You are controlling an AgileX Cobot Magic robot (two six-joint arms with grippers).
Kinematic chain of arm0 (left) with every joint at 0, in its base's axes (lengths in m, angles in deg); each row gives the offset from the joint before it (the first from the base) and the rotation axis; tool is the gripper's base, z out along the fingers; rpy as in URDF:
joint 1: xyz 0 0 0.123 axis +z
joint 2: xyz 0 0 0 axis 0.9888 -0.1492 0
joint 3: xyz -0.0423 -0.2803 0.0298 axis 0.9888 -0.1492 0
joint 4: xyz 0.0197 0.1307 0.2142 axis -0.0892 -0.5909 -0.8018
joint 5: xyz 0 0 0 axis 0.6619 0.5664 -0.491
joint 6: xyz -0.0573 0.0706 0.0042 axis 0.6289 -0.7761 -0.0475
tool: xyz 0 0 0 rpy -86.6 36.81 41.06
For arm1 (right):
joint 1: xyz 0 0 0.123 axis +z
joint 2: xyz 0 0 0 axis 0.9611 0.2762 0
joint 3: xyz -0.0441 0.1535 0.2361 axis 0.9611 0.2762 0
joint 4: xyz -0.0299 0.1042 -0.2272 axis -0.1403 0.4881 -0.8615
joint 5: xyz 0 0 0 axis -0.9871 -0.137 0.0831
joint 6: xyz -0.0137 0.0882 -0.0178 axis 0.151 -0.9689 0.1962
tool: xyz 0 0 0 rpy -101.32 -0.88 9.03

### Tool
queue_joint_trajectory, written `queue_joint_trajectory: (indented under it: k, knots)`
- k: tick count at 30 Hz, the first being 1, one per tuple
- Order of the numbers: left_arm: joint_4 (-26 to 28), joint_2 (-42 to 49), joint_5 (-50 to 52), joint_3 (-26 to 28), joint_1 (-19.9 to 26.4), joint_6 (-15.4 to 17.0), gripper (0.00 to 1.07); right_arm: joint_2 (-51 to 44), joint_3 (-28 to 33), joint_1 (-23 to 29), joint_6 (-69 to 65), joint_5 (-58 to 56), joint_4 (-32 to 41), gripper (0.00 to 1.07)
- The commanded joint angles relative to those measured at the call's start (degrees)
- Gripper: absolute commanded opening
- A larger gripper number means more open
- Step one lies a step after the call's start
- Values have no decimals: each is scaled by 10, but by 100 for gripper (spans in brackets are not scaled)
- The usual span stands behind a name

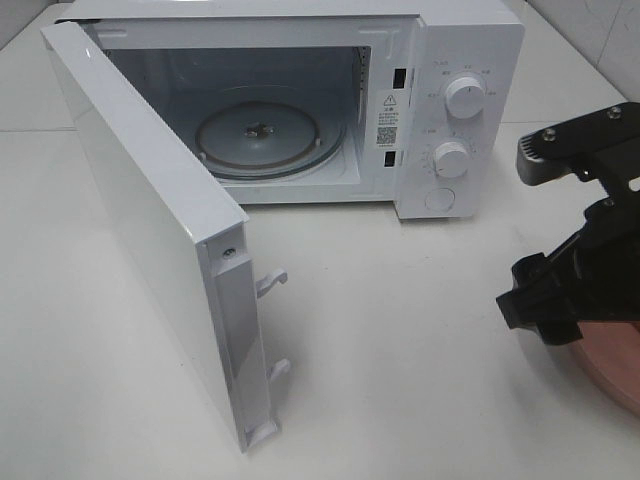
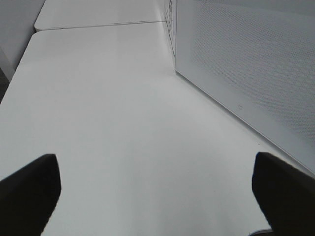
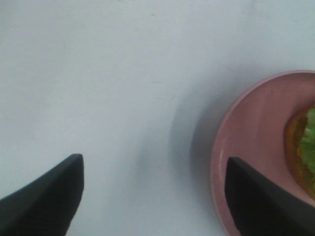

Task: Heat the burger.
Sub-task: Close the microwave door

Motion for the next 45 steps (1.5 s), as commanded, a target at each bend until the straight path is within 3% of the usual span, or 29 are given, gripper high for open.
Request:
queue_joint_trajectory:
  k: [1, 3, 8, 14, 26, 29, 31, 34, 45]
  knots:
    - [4, 1, 4, 1, 1, -1, 98, -38, -2, -1, 101, -22, 74, 86]
    - [4, 1, 4, 1, 1, -1, 98, -74, -2, -1, 170, -55, 131, 87]
    - [4, 1, 4, 1, 1, -1, 98, -130, -2, -1, 199, -141, 170, 83]
    - [4, 1, 4, 1, 1, -1, 98, -215, -2, -1, 202, -237, 177, 78]
    - [4, 1, 4, 1, 1, -1, 98, -396, 36, -7, 208, -246, 158, 77]
    - [4, 1, 4, 1, 1, -1, 98, -444, 53, -37, 206, -239, 154, 76]
    - [4, 1, 4, 1, 1, -1, 98, -508, 64, -95, 209, -213, 155, 76]
    - [4, 1, 4, 1, 1, -1, 98, -552, 66, -134, 213, -209, 158, 76]
    - [4, 1, 4, 1, 1, -1, 98, -700, 66, -249, 215, -209, 158, 76]
